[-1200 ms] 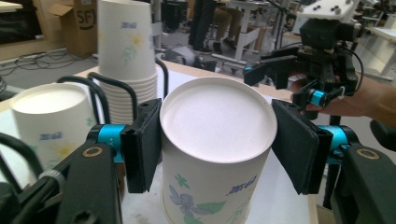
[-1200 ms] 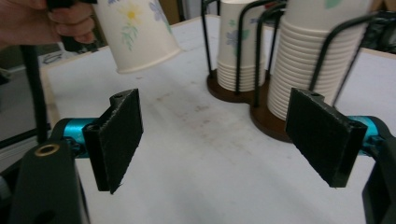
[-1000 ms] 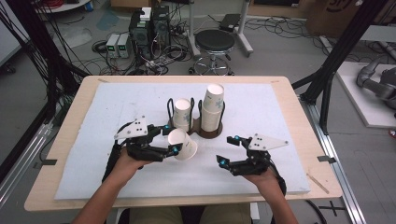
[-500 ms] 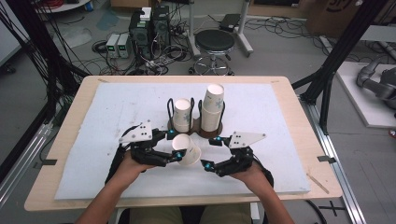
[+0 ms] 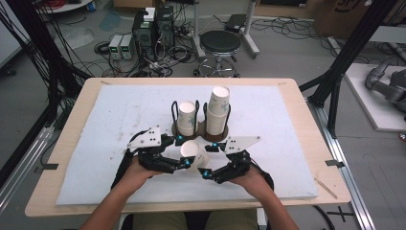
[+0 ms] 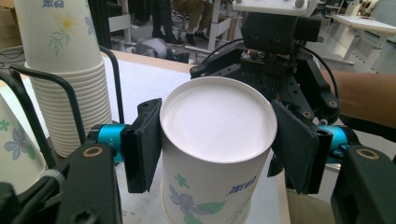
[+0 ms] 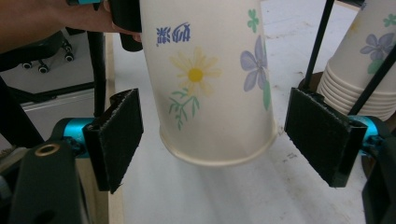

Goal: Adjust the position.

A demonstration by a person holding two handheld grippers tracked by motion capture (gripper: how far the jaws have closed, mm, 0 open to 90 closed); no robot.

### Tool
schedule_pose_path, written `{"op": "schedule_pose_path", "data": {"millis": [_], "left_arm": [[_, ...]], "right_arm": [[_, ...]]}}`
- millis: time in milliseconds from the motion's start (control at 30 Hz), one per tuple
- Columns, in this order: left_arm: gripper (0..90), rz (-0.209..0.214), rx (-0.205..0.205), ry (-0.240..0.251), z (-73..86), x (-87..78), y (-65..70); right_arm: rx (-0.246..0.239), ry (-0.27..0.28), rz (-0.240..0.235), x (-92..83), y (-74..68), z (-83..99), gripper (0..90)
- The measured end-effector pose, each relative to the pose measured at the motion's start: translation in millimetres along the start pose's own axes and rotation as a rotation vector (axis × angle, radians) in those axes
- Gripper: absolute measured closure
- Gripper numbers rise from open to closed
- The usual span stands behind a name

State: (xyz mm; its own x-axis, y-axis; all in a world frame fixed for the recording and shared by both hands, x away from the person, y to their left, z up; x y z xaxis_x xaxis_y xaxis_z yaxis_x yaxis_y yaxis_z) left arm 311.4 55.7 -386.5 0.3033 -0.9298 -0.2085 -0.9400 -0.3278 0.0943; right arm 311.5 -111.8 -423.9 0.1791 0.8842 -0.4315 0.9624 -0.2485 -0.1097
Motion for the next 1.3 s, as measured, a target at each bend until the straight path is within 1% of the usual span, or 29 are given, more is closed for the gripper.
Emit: {"op": "schedule_pose_path", "data": {"millis": [67,167,200,333,367,400,433,533,600,667,767,800,833,933,967,1000,1033,1100,1133,1200,1267,1300], "left_arm": [[36.8,0.005,0.002,-0.003,0.1,0.3,0.4],[36.8,0.018,-0.005,0.005,-0.9,2.5,3.0],[36.8,0.022,-0.006,0.005,-1.0,2.8,3.5],[36.7,0.026,-0.005,0.007,-1.3,4.6,4.5],[36.8,0.029,-0.012,0.008,-1.3,5.9,5.4],[36.8,0.029,-0.012,0.008,-1.3,5.9,5.4],[36.8,0.030,-0.014,0.011,-1.5,6.9,6.0],[36.8,0.034,-0.016,0.012,-1.9,7.1,5.8],[36.8,0.036,-0.016,0.012,-1.9,7.2,5.7],[36.8,0.038,-0.022,0.013,-1.9,7.5,6.0],[36.8,0.042,-0.018,0.004,-1.1,7.7,6.1],[36.8,0.042,-0.018,0.004,-1.1,7.7,6.1],[36.7,0.043,-0.020,-0.001,-0.7,7.7,6.2],[36.4,0.044,-0.018,-0.004,-0.6,7.7,6.3],[35.9,0.040,-0.024,-0.010,0.0,8.0,6.5],[35.3,0.040,-0.024,-0.010,0.0,8.0,6.5],[32.4,0.038,-0.024,-0.017,0.9,9.1,6.6],[17.8,0.033,-0.059,-0.031,2.1,10.3,4.8],[14.9,0.033,-0.059,-0.031,2.1,10.3,4.8],[14.8,0.024,-0.061,-0.037,2.2,9.2,3.1],[14.8,0.031,-0.044,-0.066,2.3,7.5,3.1],[14.8,0.031,-0.044,-0.066,2.3,7.5,3.1]], "right_arm": [[-0.005,-0.001,-0.004,1.1,-0.3,-0.1,19.9],[-0.013,0.004,-0.009,4.0,-0.8,-0.4,20.1],[-0.009,0.002,-0.021,4.7,-2.0,-0.1,20.2],[-0.010,0.003,-0.017,5.6,-0.5,1.3,21.0],[-0.011,0.000,-0.040,6.1,-2.1,2.7,25.1],[-0.011,0.000,-0.040,6.1,-2.1,2.7,25.1],[-0.019,0.003,-0.029,6.0,-1.1,2.9,25.4],[-0.027,0.006,-0.037,5.1,-1.7,2.7,27.4],[-0.037,0.005,-0.033,4.0,-1.5,2.7,29.3],[-0.052,-0.006,-0.037,3.4,-1.9,3.2,32.8],[-0.071,-0.028,-0.041,3.7,-3.7,3.7,36.2],[-0.071,-0.028,-0.041,3.7,-3.7,3.7,36.2],[-0.079,-0.042,-0.042,3.7,-4.1,4.0,36.6],[-0.086,-0.050,-0.040,2.9,-4.2,4.1,37.3],[-0.087,-0.053,-0.041,2.8,-4.4,4.2,37.4],[-0.085,-0.058,-0.041,2.6,-4.9,4.3,37.5],[-0.088,-0.060,-0.040,2.6,-4.9,4.5,37.5],[-0.090,-0.064,-0.041,1.9,-5.0,4.6,37.5],[-0.092,-0.065,-0.040,1.4,-4.7,4.7,37.5],[-0.091,-0.071,-0.035,0.7,-4.3,5.2,37.5],[-0.097,-0.089,-0.027,-0.5,-3.6,6.1,37.4],[-0.102,-0.100,-0.025,-1.1,-3.1,6.5,37.4]]}}
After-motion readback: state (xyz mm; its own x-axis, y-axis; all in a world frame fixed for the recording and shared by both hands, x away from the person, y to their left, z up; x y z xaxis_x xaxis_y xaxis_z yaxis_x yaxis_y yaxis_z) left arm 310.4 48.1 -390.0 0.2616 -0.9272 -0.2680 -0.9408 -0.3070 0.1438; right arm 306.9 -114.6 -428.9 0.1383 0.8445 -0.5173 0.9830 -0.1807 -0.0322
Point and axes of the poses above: each handheld gripper's, and its own axes: x roughly forward along the jaws, z roughly out of its underside, y roughly to its right, the point moved 6 cm from there along x, roughly forward along the jaws, and after that the axes turned 3 degrees about -z, right-handed, at the moved point
